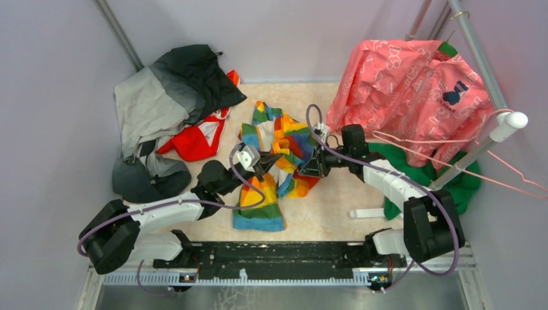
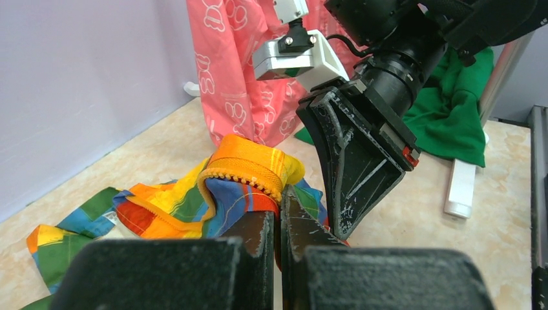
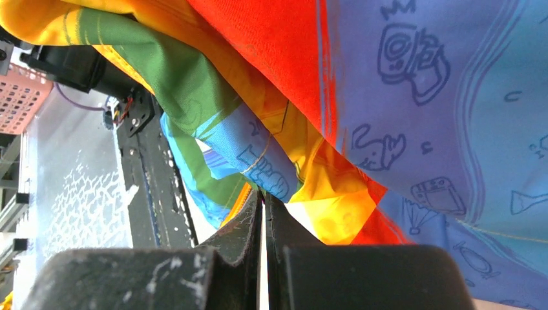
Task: Zip up the jacket
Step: Adjust the zipper on the jacket, then place the jacket at the center of the board.
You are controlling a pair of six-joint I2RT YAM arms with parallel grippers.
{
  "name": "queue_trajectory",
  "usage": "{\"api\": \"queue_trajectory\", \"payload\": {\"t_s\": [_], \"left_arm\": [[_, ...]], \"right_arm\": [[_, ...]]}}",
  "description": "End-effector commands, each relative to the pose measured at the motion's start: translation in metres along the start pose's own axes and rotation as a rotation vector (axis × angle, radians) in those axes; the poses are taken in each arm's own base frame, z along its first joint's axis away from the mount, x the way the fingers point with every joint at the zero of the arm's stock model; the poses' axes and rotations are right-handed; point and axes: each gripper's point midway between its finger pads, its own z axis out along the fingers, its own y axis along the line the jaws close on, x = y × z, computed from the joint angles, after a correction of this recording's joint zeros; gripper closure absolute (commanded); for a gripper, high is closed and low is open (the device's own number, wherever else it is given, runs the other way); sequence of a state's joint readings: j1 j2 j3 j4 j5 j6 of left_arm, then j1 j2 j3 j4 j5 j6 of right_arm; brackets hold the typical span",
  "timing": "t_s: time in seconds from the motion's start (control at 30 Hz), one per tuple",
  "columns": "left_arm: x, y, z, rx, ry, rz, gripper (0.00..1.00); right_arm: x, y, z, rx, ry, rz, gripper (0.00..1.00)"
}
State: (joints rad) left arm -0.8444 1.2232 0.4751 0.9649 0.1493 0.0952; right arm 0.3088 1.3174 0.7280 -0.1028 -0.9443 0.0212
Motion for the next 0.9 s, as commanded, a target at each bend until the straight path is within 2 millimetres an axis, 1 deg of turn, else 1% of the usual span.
{"api": "queue_trajectory", "payload": {"t_s": [0.0, 0.07, 0.2, 0.3, 0.4, 0.47, 0.5, 0.6, 0.67, 0.77, 0.87], "left_arm": [[-0.049, 0.003, 0.011, 0.014, -0.136, 0.036, 1.00], [-0.045, 0.002, 0.014, 0.019, -0.122, 0.003, 1.00], [-0.023, 0.011, 0.020, -0.035, -0.034, -0.070, 1.00], [-0.006, 0.014, 0.025, -0.046, 0.019, -0.112, 1.00], [-0.001, 0.012, 0.029, -0.040, 0.025, -0.142, 1.00], [-0.002, 0.011, 0.030, -0.034, 0.018, -0.148, 1.00], [-0.001, 0.010, 0.031, -0.029, 0.019, -0.152, 1.00], [0.000, 0.006, 0.034, 0.003, 0.020, -0.162, 1.00], [0.004, 0.003, 0.034, 0.026, 0.030, -0.174, 1.00], [0.008, 0.000, 0.033, 0.058, 0.041, -0.203, 1.00], [0.013, -0.004, 0.032, 0.092, 0.054, -0.233, 1.00]], "right_arm": [[0.008, -0.011, -0.004, 0.048, 0.038, -0.023, 1.00], [0.009, -0.005, -0.004, 0.013, 0.043, -0.060, 1.00], [0.016, -0.004, -0.009, 0.001, 0.100, -0.128, 1.00], [0.021, -0.003, -0.014, -0.004, 0.141, -0.187, 0.80], [0.024, -0.001, -0.019, -0.007, 0.162, -0.246, 0.65], [0.026, 0.006, -0.022, -0.036, 0.164, -0.292, 0.58], [0.024, 0.010, -0.023, -0.052, 0.155, -0.317, 0.53], [0.017, 0.014, -0.025, -0.055, 0.118, -0.389, 0.43], [0.010, 0.011, -0.026, -0.026, 0.096, -0.426, 0.37], [-0.005, 0.000, -0.029, 0.036, 0.046, -0.461, 0.34], [-0.020, 0.002, -0.030, 0.004, -0.035, -0.529, 0.32]]}}
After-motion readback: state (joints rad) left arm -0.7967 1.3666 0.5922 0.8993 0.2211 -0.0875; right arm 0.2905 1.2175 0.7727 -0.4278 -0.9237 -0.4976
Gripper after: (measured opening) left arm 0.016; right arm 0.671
